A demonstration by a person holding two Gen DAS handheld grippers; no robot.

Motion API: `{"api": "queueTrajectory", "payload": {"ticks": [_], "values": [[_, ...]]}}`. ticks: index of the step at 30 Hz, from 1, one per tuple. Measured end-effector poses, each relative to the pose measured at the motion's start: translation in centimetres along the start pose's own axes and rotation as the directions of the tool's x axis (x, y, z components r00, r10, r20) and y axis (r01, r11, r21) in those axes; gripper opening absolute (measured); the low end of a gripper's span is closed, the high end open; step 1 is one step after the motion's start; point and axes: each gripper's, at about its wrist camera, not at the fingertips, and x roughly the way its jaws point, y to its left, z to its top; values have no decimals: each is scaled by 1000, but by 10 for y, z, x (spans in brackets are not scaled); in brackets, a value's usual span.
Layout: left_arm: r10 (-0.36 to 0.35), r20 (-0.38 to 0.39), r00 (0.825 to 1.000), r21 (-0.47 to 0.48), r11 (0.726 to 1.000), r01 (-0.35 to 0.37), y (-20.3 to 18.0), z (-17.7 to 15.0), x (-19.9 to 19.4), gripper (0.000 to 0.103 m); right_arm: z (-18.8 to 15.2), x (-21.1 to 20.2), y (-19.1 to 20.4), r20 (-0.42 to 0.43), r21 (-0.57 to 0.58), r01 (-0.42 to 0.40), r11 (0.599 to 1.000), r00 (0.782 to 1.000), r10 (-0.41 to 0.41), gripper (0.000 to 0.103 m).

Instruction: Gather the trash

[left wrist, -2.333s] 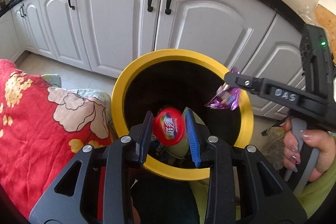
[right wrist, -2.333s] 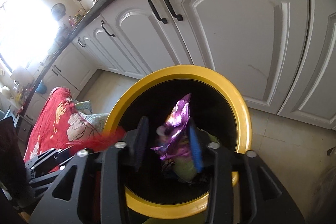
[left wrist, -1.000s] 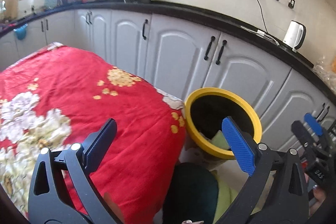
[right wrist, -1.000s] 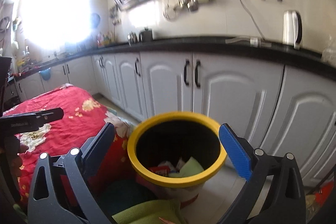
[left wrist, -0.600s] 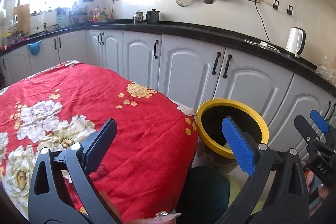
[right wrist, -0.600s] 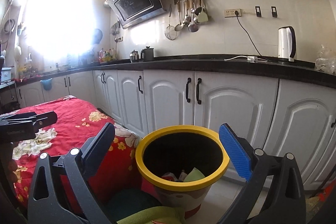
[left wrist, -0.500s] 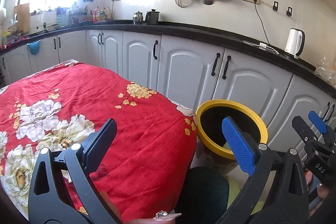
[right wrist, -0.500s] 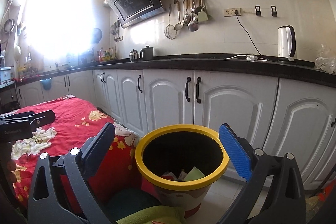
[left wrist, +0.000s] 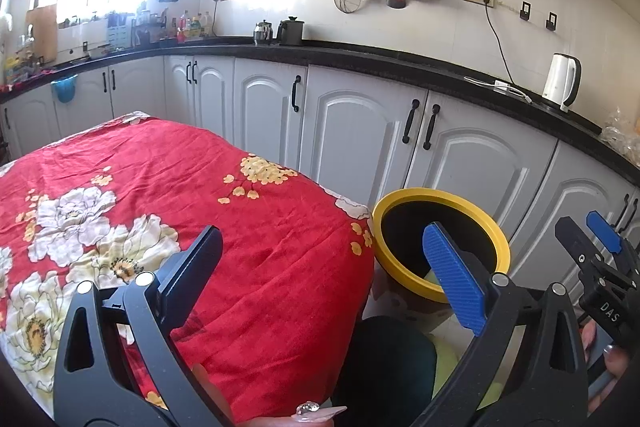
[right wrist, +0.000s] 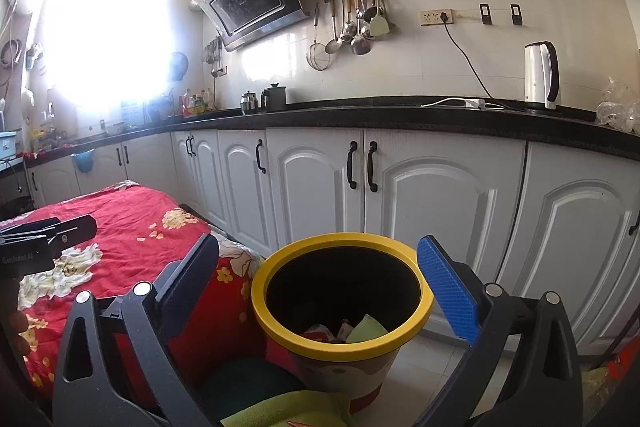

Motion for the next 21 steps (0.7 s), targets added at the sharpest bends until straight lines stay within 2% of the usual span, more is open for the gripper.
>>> {"api": "queueTrajectory", "payload": {"ticks": [21], "values": [[2, 9, 1000, 3, 1000, -2, 0, 0, -1, 92, -1, 1, -1, -2, 1, 1, 1000, 1000, -1, 97]]}}
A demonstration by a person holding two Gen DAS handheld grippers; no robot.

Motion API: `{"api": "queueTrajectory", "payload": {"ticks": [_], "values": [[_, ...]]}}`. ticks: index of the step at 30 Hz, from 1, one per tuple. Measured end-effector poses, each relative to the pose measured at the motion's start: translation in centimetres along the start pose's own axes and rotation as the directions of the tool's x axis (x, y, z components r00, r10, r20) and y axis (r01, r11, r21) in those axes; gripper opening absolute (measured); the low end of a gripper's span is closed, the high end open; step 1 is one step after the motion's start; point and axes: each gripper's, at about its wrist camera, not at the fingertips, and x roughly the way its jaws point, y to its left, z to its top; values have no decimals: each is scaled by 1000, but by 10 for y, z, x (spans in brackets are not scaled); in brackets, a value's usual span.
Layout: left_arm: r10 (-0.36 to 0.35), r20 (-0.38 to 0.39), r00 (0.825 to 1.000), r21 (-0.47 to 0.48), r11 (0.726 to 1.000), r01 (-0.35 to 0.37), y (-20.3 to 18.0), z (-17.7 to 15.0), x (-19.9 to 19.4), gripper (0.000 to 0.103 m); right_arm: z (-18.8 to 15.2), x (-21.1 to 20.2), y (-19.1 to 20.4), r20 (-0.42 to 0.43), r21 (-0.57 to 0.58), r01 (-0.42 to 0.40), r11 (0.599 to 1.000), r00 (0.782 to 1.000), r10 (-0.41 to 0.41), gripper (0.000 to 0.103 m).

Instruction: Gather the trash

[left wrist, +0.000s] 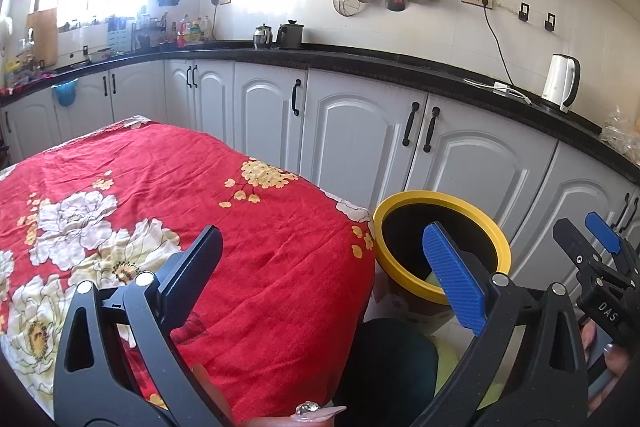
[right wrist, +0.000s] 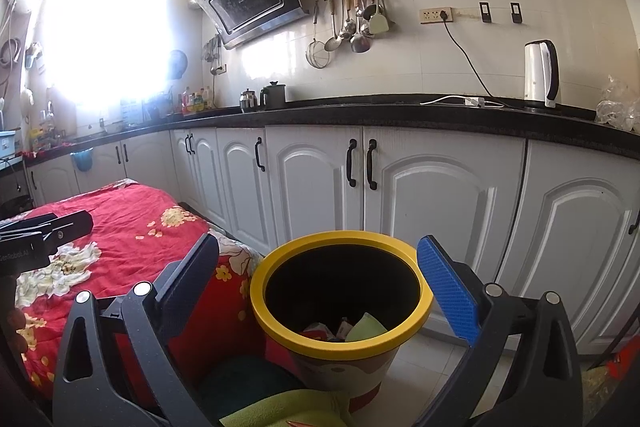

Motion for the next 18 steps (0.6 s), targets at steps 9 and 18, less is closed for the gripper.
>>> {"api": "queueTrajectory", "payload": {"ticks": [9, 18], "values": [[-2, 1, 1000, 0, 1000, 2, 0, 0, 0, 92, 0, 0, 0, -1, 0, 0, 1000, 1000, 0, 97], [-1, 2, 1000, 11, 1000, 1, -1, 1, 0, 92, -1, 0, 0, -4, 3, 0, 1000, 1000, 0, 97]]}}
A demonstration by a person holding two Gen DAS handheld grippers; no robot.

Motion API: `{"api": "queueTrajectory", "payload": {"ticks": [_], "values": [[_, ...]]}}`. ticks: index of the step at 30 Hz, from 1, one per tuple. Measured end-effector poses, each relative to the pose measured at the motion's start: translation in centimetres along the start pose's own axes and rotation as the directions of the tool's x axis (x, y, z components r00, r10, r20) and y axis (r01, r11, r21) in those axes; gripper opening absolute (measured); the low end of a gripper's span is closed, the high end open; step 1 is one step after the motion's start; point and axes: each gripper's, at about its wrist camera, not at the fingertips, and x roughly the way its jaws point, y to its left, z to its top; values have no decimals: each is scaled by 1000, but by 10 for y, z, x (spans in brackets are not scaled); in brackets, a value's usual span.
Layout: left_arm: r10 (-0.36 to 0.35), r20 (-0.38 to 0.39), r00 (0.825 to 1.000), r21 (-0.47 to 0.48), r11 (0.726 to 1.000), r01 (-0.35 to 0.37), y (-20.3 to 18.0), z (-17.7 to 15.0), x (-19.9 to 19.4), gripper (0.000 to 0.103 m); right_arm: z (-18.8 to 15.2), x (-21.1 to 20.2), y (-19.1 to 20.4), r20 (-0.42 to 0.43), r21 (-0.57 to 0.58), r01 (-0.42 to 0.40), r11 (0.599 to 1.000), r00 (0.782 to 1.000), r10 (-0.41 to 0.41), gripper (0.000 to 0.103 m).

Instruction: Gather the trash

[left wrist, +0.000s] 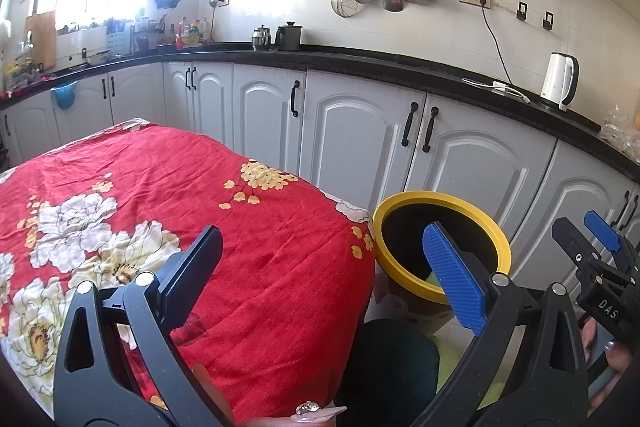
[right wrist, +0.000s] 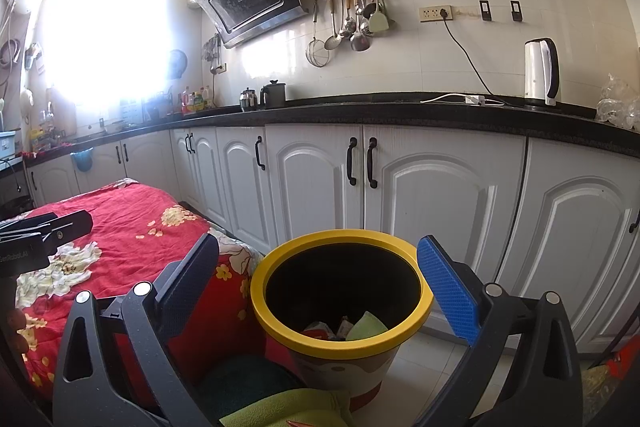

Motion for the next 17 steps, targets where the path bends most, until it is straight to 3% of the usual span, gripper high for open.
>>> {"api": "queueTrajectory", "payload": {"ticks": [8, 12, 14, 15, 17], "values": [[-8, -47, 999, -2, 1000, 8, 0, -1, 4, 92, -1, 4, 5, -23, 0, -20, 1000, 1000, 20, 97], [19, -126, 992, -56, 998, -26, 31, -3, -4, 92, 13, 14, 42, -55, -40, -141, 989, 989, 139, 97], [80, -164, 983, -104, 990, -98, 70, -7, -15, 92, 21, 21, 79, -95, -61, -246, 967, 966, 240, 97], [119, -177, 977, -122, 982, -142, 88, -8, -20, 92, 25, 25, 104, -126, -71, -320, 945, 943, 309, 97], [249, -213, 945, -161, 945, -285, 143, -11, -37, 92, 32, 32, 177, -208, -99, -485, 869, 864, 459, 97]]}}
